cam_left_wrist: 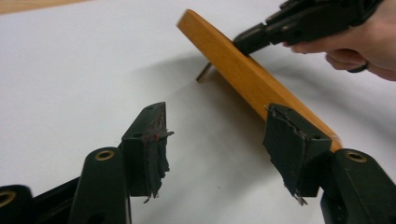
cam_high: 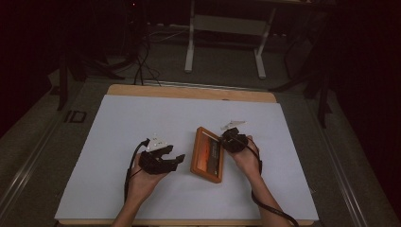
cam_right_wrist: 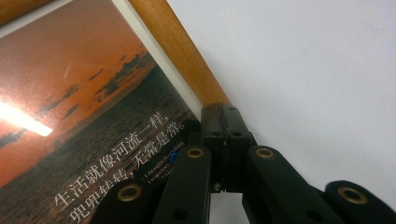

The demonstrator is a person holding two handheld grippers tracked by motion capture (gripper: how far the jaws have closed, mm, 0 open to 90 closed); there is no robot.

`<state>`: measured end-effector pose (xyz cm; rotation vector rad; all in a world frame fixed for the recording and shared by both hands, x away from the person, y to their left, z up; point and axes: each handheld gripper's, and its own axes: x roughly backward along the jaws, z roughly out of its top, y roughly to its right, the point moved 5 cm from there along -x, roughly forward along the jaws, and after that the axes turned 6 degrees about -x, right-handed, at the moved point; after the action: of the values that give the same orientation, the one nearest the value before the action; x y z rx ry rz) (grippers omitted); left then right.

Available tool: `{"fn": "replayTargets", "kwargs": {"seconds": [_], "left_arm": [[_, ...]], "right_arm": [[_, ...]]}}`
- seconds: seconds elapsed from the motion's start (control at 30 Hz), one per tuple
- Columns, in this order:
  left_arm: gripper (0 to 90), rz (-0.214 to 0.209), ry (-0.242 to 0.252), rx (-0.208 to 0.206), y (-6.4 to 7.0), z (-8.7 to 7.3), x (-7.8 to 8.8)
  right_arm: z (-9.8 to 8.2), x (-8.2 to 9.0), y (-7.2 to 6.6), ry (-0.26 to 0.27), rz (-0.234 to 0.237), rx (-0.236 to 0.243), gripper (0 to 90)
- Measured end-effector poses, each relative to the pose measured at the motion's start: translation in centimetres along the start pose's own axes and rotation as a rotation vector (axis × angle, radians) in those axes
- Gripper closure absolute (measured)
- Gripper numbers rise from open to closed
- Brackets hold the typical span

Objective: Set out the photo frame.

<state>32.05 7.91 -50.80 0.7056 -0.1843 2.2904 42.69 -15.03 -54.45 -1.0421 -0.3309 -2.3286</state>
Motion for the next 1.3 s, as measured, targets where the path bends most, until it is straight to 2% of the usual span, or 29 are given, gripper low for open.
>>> {"fn": "replayTargets", "kwargs": {"seconds": [0.1,0.17,0.27,0.4,0.5,0.77,0.83,0.97,1.03,1.17,1.3], "left_arm": [[37.6,-0.032,-0.009,-0.002,0.6,0.2,-0.2],[35.8,-0.034,-0.011,-0.007,0.8,0.2,-0.3],[33.5,-0.066,-0.014,-0.019,1.9,0.5,-0.7],[32.0,-0.138,-0.008,0.016,2.8,0.6,-1.3],[29.0,-0.154,-0.02,0.025,3.3,0.5,-1.9],[28.9,-0.178,-0.039,0.048,3.5,0.3,-2.8],[29.1,-0.187,-0.059,0.057,3.7,0.2,-3.3],[29.7,-0.199,-0.081,0.084,3.8,-0.1,-4.0],[30.0,-0.222,-0.088,0.112,3.7,-0.1,-4.3],[33.9,-0.241,-0.094,0.145,3.5,-0.2,-4.6],[39.8,-0.264,-0.1,0.145,3.8,-0.2,-4.7]], "right_arm": [[0.0,0.0,0.0,0.0,0.002,0.0,90.0],[0.0,0.0,0.0,0.002,0.002,0.001,90.0],[-0.1,0.0,-0.1,0.006,-0.002,0.0,90.0],[-0.1,0.0,-0.1,0.009,-0.002,-0.003,90.0],[-0.1,0.0,-0.1,0.01,-0.003,-0.003,90.0],[-0.1,0.0,-0.1,0.015,0.0,-0.002,90.0],[-0.2,0.0,-0.1,0.016,-0.001,0.001,90.0],[-0.2,0.0,-0.1,0.019,-0.002,0.001,90.0],[-0.2,0.0,-0.1,0.02,-0.002,0.0,90.0],[-0.2,0.0,0.0,0.022,-0.001,0.0,90.0],[-0.2,0.0,0.0,0.025,-0.001,0.001,90.0]]}}
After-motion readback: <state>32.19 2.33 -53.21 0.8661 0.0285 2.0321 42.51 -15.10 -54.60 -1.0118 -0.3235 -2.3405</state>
